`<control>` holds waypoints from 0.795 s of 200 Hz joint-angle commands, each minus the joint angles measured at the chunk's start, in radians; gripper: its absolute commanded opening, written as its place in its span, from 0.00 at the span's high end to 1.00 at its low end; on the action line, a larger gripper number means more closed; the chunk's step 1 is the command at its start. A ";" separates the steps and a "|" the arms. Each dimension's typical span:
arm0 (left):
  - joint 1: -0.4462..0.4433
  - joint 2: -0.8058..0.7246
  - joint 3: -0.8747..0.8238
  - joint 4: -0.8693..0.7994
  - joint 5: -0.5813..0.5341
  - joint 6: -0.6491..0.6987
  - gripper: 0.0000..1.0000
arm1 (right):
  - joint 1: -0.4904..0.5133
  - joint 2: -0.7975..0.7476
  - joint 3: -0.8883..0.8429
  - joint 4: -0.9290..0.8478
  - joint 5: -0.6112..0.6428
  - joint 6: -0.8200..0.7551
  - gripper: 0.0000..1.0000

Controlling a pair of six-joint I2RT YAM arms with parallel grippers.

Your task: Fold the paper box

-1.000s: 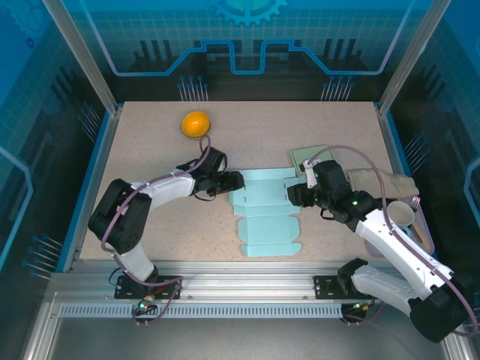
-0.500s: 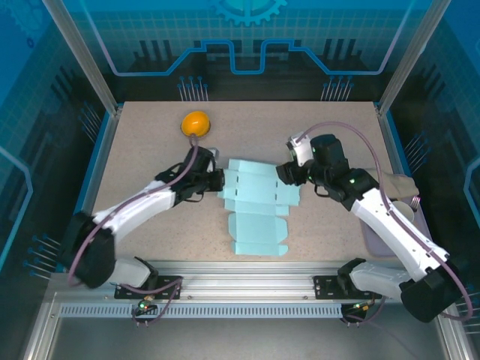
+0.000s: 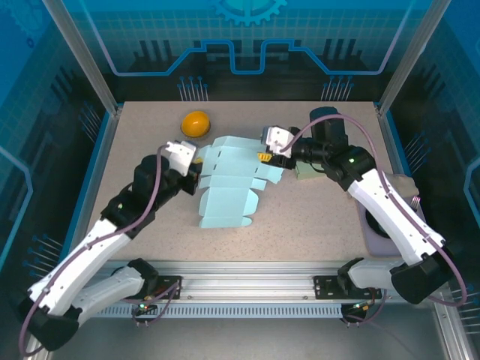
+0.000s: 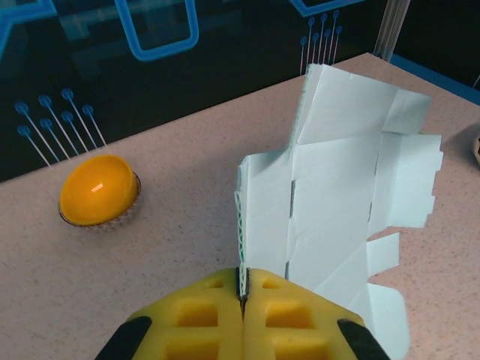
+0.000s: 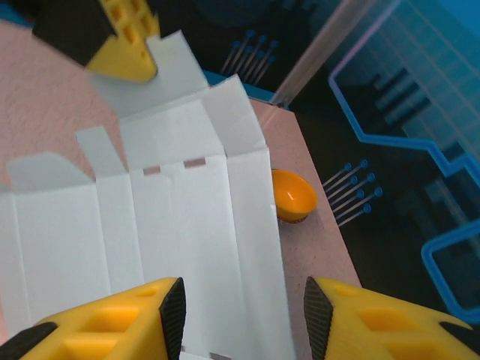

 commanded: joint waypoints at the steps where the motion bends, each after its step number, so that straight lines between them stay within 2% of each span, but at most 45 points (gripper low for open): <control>1: -0.006 -0.117 -0.118 0.153 -0.017 0.101 1.00 | 0.007 0.052 0.058 -0.099 -0.017 -0.230 0.52; 47: -0.014 -0.252 -0.240 0.249 -0.004 0.131 1.00 | 0.027 0.162 0.197 -0.282 0.062 -0.271 0.51; 102: -0.015 -0.237 -0.237 0.256 -0.039 0.135 1.00 | 0.054 0.247 0.311 -0.418 0.063 -0.221 0.51; 159: -0.017 -0.230 -0.236 0.256 -0.081 0.133 1.00 | 0.078 0.244 0.395 -0.434 0.220 -0.072 0.49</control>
